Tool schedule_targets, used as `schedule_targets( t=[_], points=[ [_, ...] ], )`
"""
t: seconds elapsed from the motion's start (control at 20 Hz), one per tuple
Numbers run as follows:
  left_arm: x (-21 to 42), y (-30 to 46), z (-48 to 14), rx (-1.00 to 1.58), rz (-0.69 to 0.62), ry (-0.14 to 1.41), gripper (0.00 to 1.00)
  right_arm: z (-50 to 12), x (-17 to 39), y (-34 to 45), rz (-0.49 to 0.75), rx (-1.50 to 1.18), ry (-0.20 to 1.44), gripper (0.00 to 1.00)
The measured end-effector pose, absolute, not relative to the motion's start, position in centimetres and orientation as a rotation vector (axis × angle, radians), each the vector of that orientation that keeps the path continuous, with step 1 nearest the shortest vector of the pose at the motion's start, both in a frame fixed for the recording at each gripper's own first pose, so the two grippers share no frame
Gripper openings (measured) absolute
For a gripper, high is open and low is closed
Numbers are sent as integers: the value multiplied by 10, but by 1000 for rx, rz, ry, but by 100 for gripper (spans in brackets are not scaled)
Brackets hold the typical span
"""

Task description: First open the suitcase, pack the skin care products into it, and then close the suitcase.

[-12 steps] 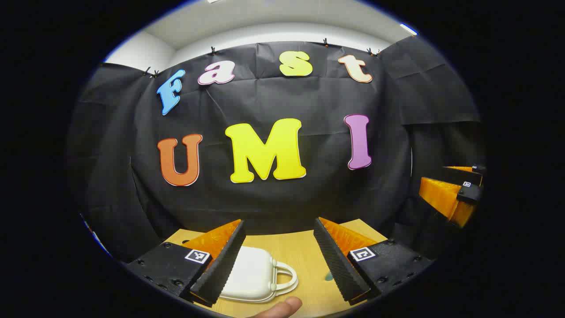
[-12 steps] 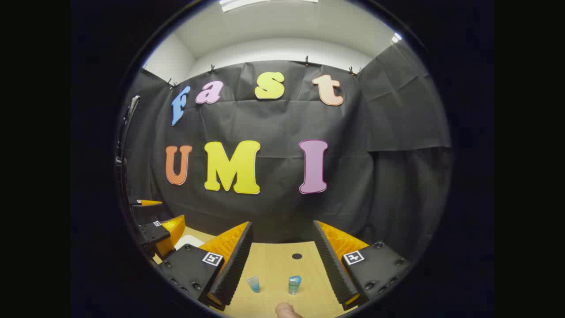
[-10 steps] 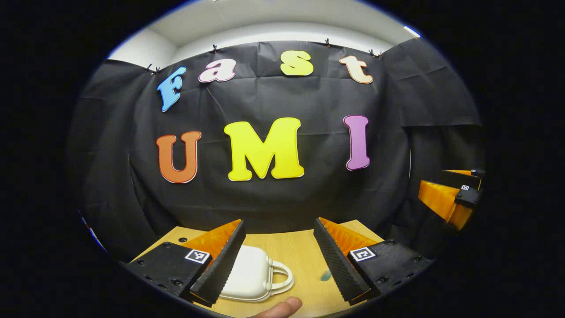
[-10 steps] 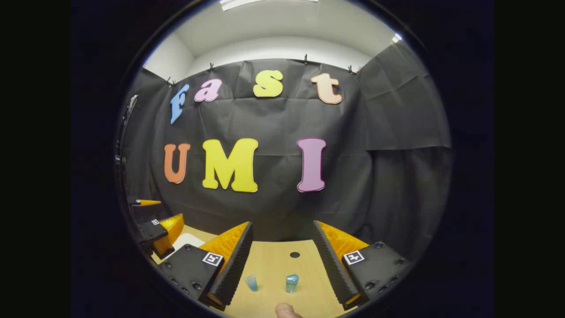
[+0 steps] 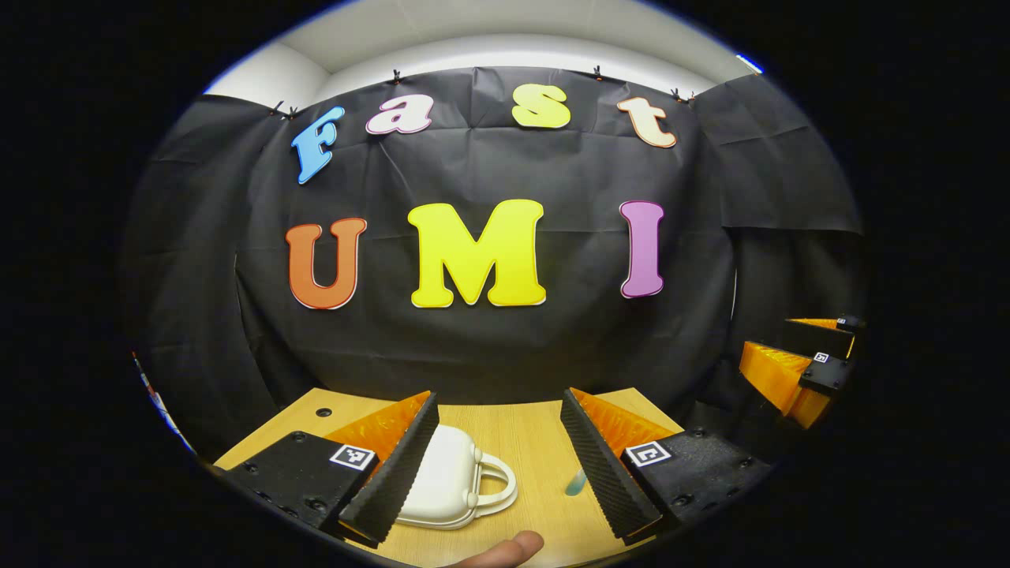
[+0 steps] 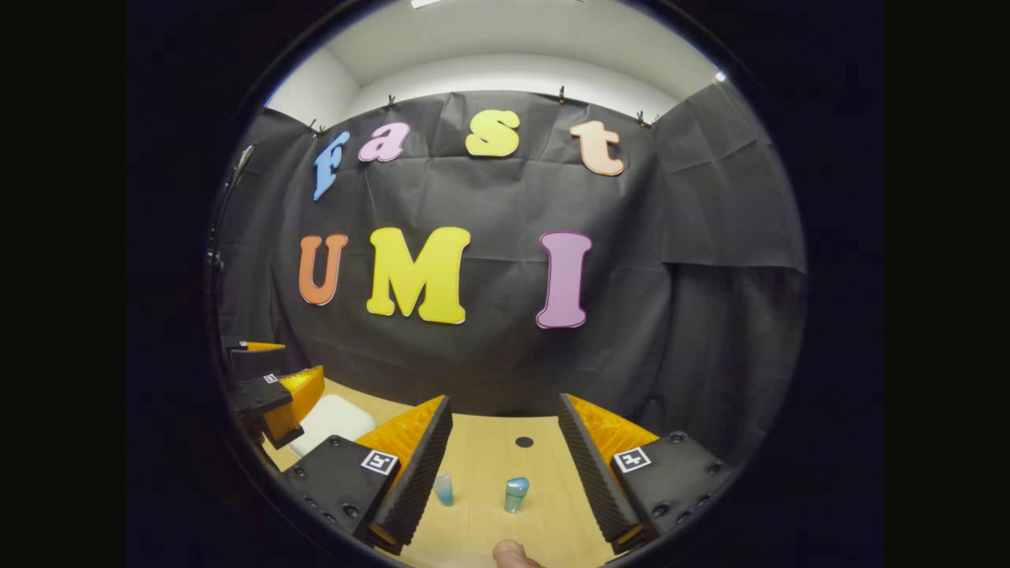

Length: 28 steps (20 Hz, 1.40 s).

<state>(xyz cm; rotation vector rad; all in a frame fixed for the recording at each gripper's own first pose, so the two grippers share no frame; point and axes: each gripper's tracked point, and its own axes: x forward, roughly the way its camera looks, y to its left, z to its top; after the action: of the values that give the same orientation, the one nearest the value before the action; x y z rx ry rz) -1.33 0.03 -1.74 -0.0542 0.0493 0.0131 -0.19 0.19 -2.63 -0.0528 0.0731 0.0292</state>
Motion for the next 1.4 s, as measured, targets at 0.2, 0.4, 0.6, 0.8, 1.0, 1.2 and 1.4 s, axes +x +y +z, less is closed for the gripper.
schedule_targets(
  t=[0.2,0.4,0.6,0.8,1.0,1.2,1.4],
  points=[
    [-12,0,-24,-34,4,59,99,-28,0,4,36,-55,72,80],
    [8,-1,-45,119,-14,13,99,-38,4,-14,-2,-68,79,80],
    [32,-8,-100,304,-52,53,99,-56,2,-51,-79,-94,106,79],
    [49,-18,-163,445,-78,155,98,-78,-9,-88,-150,-73,147,79],
    [61,-25,-224,701,-120,228,98,-94,-13,-114,-183,-53,174,80],
    [75,-12,-270,842,-103,323,97,-104,-25,-141,-206,-54,186,80],
    [91,2,-289,975,-17,391,94,-121,-32,-158,-222,-36,227,80]
  ],
)
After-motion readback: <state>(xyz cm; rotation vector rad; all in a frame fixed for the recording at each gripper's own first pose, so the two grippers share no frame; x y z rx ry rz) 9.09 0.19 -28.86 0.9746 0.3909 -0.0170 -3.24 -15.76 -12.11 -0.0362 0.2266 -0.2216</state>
